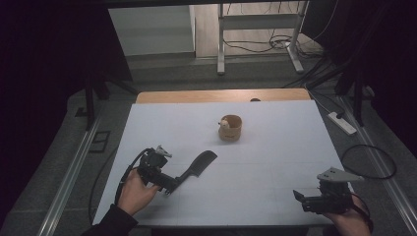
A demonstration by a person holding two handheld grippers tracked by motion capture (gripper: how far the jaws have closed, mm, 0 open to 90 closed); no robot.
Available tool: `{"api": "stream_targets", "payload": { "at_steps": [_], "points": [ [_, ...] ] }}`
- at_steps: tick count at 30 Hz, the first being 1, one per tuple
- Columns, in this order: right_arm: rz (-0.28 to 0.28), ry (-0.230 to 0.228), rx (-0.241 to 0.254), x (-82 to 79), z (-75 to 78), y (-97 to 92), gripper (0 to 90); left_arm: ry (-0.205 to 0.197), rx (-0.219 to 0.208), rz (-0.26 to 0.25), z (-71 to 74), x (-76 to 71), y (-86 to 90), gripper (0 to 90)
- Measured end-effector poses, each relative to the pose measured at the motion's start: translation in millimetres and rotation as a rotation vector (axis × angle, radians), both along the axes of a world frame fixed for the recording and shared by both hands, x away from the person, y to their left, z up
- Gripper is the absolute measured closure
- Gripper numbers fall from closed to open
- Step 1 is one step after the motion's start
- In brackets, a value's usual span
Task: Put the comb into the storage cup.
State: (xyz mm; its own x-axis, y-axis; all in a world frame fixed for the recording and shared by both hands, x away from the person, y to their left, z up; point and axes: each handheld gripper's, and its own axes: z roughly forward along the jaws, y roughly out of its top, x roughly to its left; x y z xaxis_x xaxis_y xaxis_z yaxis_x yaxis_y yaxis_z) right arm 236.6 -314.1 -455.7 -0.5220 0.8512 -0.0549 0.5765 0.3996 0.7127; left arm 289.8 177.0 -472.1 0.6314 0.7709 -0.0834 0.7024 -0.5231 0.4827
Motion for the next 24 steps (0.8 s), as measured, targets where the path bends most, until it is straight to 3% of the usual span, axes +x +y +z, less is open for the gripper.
{"api": "stream_targets", "payload": {
  "at_steps": [10,24],
  "points": [
    [0.006,0.003,0.004,-1.8,0.9,0.0,0.0,0.004,-0.024,-0.002,-4.1,0.6,0.0,0.0],
    [-0.005,0.01,0.015,-3.4,1.8,-1.3,0.0,0.056,0.004,-0.027,-21.9,5.7,-11.8,0.0]
  ]
}}
